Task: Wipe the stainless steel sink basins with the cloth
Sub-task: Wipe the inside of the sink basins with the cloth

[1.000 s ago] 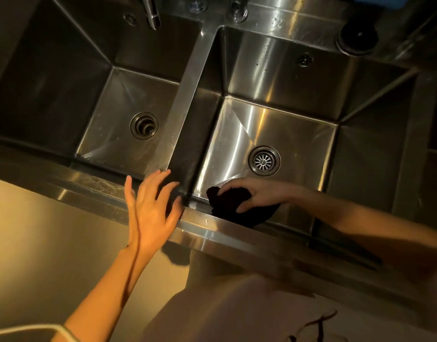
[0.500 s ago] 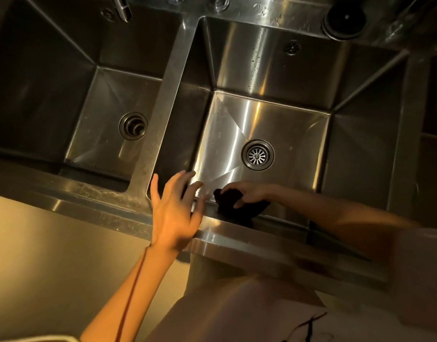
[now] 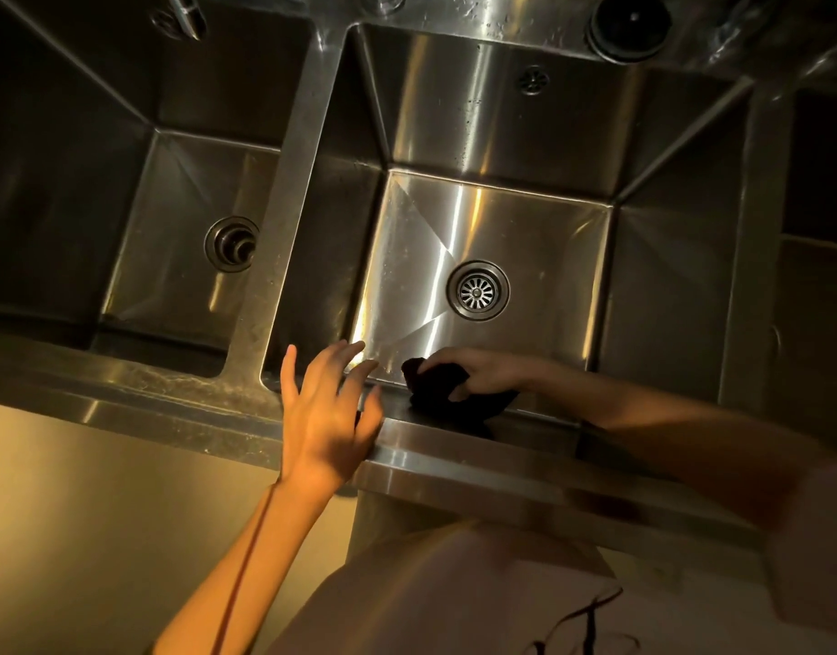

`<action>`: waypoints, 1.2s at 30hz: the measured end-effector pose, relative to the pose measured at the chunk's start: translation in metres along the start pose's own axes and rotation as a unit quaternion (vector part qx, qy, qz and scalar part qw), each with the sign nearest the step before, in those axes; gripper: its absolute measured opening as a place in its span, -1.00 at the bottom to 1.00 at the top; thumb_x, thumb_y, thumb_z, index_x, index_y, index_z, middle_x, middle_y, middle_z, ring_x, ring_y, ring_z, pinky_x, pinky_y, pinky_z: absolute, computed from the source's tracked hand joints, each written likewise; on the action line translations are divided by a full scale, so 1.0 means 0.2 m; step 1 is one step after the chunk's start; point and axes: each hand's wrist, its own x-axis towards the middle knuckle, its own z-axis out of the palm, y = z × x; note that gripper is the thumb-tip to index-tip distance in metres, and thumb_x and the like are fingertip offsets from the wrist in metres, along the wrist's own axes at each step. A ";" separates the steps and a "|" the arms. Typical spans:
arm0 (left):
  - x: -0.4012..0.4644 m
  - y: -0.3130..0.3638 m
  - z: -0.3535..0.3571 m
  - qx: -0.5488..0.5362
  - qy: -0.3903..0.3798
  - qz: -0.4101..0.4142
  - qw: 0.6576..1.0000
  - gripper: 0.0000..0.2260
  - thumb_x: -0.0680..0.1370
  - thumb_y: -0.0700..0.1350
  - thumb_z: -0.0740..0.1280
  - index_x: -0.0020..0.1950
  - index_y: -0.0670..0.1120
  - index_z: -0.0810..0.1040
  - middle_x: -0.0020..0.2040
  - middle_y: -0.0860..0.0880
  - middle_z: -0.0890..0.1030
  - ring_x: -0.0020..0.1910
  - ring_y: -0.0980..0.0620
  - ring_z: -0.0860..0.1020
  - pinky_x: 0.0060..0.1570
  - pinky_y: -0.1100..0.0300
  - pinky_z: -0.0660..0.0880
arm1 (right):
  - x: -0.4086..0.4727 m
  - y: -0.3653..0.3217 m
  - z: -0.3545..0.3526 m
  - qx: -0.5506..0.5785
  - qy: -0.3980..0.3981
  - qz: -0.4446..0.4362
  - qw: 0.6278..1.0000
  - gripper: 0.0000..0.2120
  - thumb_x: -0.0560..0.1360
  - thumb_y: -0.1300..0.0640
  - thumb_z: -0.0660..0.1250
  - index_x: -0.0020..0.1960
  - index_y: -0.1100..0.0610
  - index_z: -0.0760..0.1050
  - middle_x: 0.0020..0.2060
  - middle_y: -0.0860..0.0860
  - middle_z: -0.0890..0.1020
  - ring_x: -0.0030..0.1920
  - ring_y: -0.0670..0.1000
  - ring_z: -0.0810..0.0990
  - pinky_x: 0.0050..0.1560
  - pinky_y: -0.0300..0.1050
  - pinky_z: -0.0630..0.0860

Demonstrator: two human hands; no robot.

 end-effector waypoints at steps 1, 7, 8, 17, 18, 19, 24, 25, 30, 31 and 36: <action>0.00 0.00 0.00 0.000 0.003 0.001 1.000 -0.66 0.55 -0.01 0.14 0.09 -0.13 0.65 0.20 -0.09 0.59 0.31 -0.03 0.41 0.47 -0.18 0.00 | -0.06 -0.07 -0.03 0.010 -0.001 -0.019 1.000 -0.41 0.43 0.24 0.42 0.38 -0.08 0.35 0.34 -0.06 0.40 0.33 -0.01 0.36 0.38 0.02 0.33; 0.00 0.00 -0.01 -0.014 0.011 -0.017 1.000 -0.65 0.55 -0.03 0.13 0.12 -0.15 0.62 0.20 -0.11 0.58 0.31 -0.04 0.42 0.46 -0.20 0.07 | -0.37 -0.44 -0.16 0.007 -0.018 -0.136 0.991 -0.43 0.47 0.20 0.39 0.42 -0.05 0.32 0.33 -0.05 0.42 0.31 -0.03 0.40 0.32 -0.09 0.40; 0.00 0.01 -0.01 -0.017 0.010 -0.023 1.000 -0.64 0.55 -0.03 0.13 0.13 -0.16 0.62 0.21 -0.12 0.58 0.30 -0.05 0.43 0.46 -0.19 0.07 | -0.36 -0.45 -0.16 0.001 -0.017 -0.135 0.991 -0.44 0.48 0.23 0.38 0.43 -0.01 0.31 0.33 -0.03 0.43 0.30 -0.04 0.40 0.30 -0.14 0.40; 0.00 0.00 -0.01 -0.052 -0.024 -0.044 0.997 -0.61 0.55 0.02 0.09 0.22 -0.11 0.56 0.20 -0.04 0.58 0.27 0.04 0.46 0.48 -0.03 0.04 | 0.20 -0.18 0.00 -0.083 -0.034 0.001 0.996 -0.39 0.47 0.25 0.39 0.47 0.13 0.27 0.41 0.09 0.35 0.39 0.10 0.31 0.32 -0.14 0.24; 0.00 0.00 0.00 -0.051 -0.024 -0.043 0.997 -0.62 0.55 0.02 0.10 0.21 -0.10 0.57 0.19 -0.04 0.59 0.26 0.06 0.45 0.48 -0.02 0.04 | 0.26 -0.14 0.01 -0.089 -0.038 0.018 0.995 -0.39 0.47 0.25 0.39 0.47 0.14 0.26 0.41 0.11 0.35 0.39 0.12 0.31 0.34 -0.09 0.24; 0.00 0.00 0.00 -0.050 -0.025 -0.043 0.998 -0.63 0.55 0.02 0.10 0.20 -0.10 0.57 0.18 -0.03 0.60 0.25 0.07 0.45 0.47 -0.03 0.06 | 0.31 -0.11 0.03 -0.092 -0.043 0.033 0.994 -0.38 0.46 0.26 0.39 0.47 0.13 0.26 0.42 0.11 0.34 0.39 0.13 0.31 0.35 -0.05 0.25; -0.01 0.00 0.01 -0.045 -0.021 -0.026 0.998 -0.68 0.56 -0.02 0.13 0.14 -0.10 0.60 0.13 -0.03 0.62 0.20 0.06 0.49 0.44 -0.10 0.16 | 0.42 0.00 0.08 -0.090 -0.024 0.070 0.993 -0.38 0.45 0.24 0.40 0.45 0.08 0.29 0.41 0.09 0.36 0.39 0.14 0.32 0.32 -0.05 0.28; 0.00 0.00 0.01 -0.047 -0.023 -0.025 0.998 -0.68 0.56 -0.02 0.13 0.13 -0.09 0.60 0.12 -0.03 0.62 0.20 0.06 0.49 0.44 -0.11 0.16 | 0.40 -0.01 0.08 -0.086 -0.021 0.067 0.994 -0.39 0.45 0.23 0.40 0.45 0.07 0.29 0.40 0.08 0.37 0.38 0.13 0.32 0.30 -0.08 0.28; -0.01 -0.01 0.01 -0.047 -0.026 -0.016 0.998 -0.69 0.57 -0.01 0.13 0.09 -0.08 0.63 0.09 -0.01 0.63 0.17 0.05 0.51 0.41 -0.11 0.20 | 0.19 -0.16 0.00 -0.032 -0.018 -0.012 0.999 -0.42 0.46 0.25 0.40 0.43 0.02 0.33 0.38 0.02 0.39 0.37 0.04 0.34 0.28 -0.21 0.25; -0.01 -0.01 0.01 -0.047 -0.026 -0.018 0.998 -0.69 0.57 -0.01 0.13 0.08 -0.09 0.63 0.08 -0.01 0.64 0.16 0.05 0.51 0.40 -0.10 0.21 | 0.13 -0.21 -0.02 -0.019 -0.017 -0.034 0.999 -0.42 0.45 0.24 0.41 0.42 0.00 0.34 0.37 0.00 0.41 0.36 0.02 0.36 0.33 -0.16 0.28; 0.00 0.00 -0.01 -0.050 -0.026 -0.022 0.998 -0.68 0.56 -0.02 0.12 0.09 -0.08 0.61 0.05 -0.01 0.64 0.12 0.03 0.54 0.38 -0.05 0.22 | -0.20 -0.40 -0.12 -0.006 -0.014 -0.126 0.992 -0.43 0.43 0.18 0.42 0.39 -0.06 0.35 0.30 -0.04 0.45 0.30 -0.01 0.41 0.34 0.03 0.39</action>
